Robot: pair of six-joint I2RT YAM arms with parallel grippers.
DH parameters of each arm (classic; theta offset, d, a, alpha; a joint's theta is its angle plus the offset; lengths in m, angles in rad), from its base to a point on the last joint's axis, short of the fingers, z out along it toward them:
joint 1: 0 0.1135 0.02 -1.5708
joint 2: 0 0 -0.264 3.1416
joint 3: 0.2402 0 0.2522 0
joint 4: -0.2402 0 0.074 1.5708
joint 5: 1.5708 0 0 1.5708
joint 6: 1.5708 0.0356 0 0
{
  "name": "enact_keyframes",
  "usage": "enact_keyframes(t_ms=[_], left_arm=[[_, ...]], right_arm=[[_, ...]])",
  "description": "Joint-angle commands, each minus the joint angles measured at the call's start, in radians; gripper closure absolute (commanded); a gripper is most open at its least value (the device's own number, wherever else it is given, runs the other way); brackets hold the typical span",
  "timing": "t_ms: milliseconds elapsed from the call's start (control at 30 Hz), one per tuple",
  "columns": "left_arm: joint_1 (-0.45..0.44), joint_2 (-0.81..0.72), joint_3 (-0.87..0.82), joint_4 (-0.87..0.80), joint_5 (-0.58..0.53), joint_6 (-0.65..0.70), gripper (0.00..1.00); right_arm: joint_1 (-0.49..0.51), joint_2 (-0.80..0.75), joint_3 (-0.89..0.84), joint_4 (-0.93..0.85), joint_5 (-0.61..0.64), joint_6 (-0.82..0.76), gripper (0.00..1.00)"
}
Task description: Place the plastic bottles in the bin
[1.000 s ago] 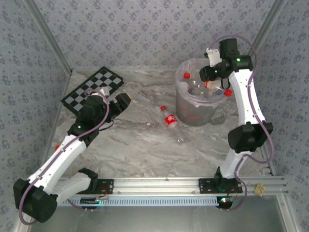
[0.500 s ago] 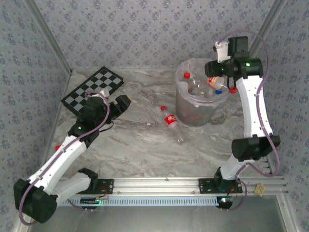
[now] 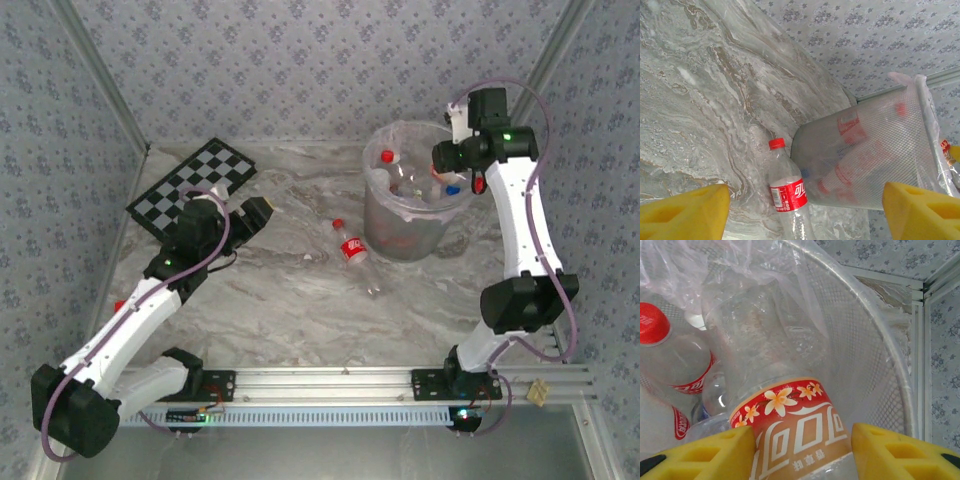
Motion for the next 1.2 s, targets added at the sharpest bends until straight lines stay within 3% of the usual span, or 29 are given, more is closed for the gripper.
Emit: enact_keyframes(t_ms=[0, 433, 667, 833, 967, 1167], left_arm=[[-0.005, -0.002, 0.026, 0.014, -0.010, 0.020, 0.20], [-0.005, 0.022, 0.025, 0.006, -0.014, 0.021, 0.20], [-0.005, 0.065, 0.053, -0.048, -0.023, 0.035, 0.20], [-0.005, 0.099, 0.050, -0.029, -0.017, 0.031, 0.20], [-0.005, 0.135, 0.051, -0.014, -0.024, 0.036, 0.20], [0.014, 0.174, 0.057, -0.038, -0.042, 0.096, 0.19]], right_arm=[[-0.004, 0.043, 0.005, -0.043, -0.051, -0.013, 0.46], [-0.001, 0.105, -0.006, -0.050, -0.296, 0.004, 0.53], [0.007, -0.009, 0.074, 0.013, -0.110, 0.097, 0.37], [0.023, -0.123, 0.102, 0.051, -0.089, 0.128, 0.25], [0.122, -0.233, 0.002, 0.087, -0.053, 0.171, 0.24], [0.468, -0.301, -0.166, 0.046, 0.168, 0.231, 0.25]])
